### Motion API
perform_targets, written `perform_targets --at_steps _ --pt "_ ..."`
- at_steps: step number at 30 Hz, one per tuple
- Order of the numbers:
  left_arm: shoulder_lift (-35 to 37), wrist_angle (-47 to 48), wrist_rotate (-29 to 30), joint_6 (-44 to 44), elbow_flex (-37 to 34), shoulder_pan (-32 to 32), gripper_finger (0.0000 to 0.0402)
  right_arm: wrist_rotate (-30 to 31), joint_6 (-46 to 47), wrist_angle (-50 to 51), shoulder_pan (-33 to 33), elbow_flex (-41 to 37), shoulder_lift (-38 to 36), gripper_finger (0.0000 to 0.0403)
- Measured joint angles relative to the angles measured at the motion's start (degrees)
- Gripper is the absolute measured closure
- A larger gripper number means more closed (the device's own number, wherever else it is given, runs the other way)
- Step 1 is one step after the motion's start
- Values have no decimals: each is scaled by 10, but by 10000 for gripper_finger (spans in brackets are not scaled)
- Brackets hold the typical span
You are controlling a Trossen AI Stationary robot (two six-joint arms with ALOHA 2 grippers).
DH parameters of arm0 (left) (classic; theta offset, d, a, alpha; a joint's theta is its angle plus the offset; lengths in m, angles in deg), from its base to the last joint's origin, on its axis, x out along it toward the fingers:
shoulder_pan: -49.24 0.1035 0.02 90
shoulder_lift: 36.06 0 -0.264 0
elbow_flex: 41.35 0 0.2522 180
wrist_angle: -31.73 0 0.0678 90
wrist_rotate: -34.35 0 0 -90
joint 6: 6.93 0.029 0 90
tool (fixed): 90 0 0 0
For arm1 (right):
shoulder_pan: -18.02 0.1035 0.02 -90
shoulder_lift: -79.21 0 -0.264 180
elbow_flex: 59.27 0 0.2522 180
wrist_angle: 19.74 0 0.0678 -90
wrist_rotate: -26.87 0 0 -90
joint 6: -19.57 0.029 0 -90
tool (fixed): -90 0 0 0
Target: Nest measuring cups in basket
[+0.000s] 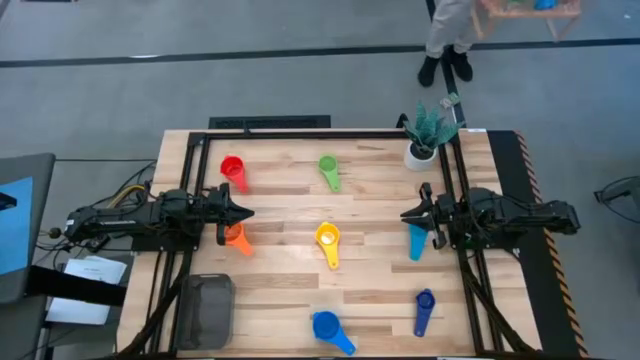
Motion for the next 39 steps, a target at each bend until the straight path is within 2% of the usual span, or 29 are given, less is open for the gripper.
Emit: perform_targets --at_steps 25,33,39 --pt "-11 0 1 0 0 0 401 0 0 0 0 0 0 326" --pt "-11 -1 5 157 0 0 401 0 0 0 0 0 0 326" --pt "-11 -1 5 151 0 0 401 0 0 0 0 0 0 326"
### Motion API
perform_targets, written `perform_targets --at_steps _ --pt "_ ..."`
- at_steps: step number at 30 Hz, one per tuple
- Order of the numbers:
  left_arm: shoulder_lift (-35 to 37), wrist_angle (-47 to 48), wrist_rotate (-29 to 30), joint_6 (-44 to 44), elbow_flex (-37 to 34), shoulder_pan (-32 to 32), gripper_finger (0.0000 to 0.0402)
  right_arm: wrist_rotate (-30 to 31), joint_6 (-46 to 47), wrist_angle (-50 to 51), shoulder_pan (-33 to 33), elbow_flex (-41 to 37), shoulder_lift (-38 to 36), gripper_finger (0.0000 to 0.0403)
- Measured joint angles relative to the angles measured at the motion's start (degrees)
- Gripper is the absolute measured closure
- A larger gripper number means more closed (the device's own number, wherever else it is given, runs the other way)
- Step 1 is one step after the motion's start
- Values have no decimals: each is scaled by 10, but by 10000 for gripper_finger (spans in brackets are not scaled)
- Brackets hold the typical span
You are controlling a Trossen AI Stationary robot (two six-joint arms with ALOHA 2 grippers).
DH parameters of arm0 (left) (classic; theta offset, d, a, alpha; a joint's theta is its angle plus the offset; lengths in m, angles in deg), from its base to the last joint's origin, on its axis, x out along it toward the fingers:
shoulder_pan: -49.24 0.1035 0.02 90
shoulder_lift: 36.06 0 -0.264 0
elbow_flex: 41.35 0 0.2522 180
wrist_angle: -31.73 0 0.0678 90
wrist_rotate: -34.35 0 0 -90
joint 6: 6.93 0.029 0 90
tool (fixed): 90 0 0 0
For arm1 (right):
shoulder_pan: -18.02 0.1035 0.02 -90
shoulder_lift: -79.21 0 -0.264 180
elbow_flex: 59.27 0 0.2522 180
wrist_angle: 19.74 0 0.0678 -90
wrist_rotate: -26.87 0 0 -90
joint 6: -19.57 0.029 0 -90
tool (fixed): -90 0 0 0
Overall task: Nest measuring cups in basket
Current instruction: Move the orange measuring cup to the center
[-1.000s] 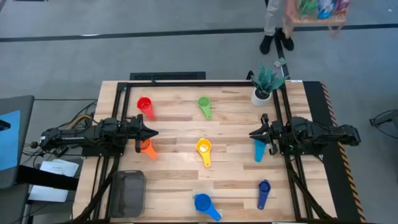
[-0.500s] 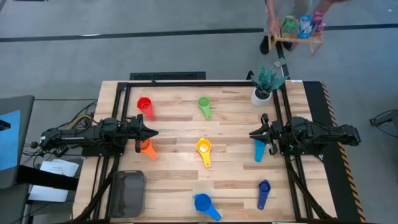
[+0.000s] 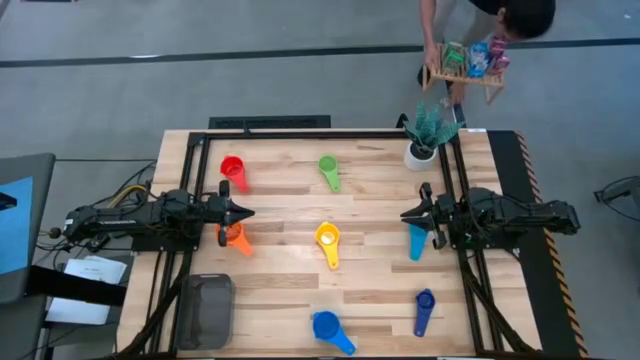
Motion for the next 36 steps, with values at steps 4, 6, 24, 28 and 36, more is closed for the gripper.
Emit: perform_targets --at_steps 4,6,24,28,36 --pt "0 -2 14 -12 0 0 401 0 0 0 0 0 0 326" --pt "0 -4 20 -18 0 0 401 11 -53 4 0 0 0 326" --pt "0 -130 139 5 0 0 401 108 -308 -21 -3 -1 6 326" --pt "0 -123 221 -1 0 0 402 108 -205 -81 -5 -2 6 326" --pt "0 -104 278 -21 0 0 402 182 15 -91 -22 -2 6 326"
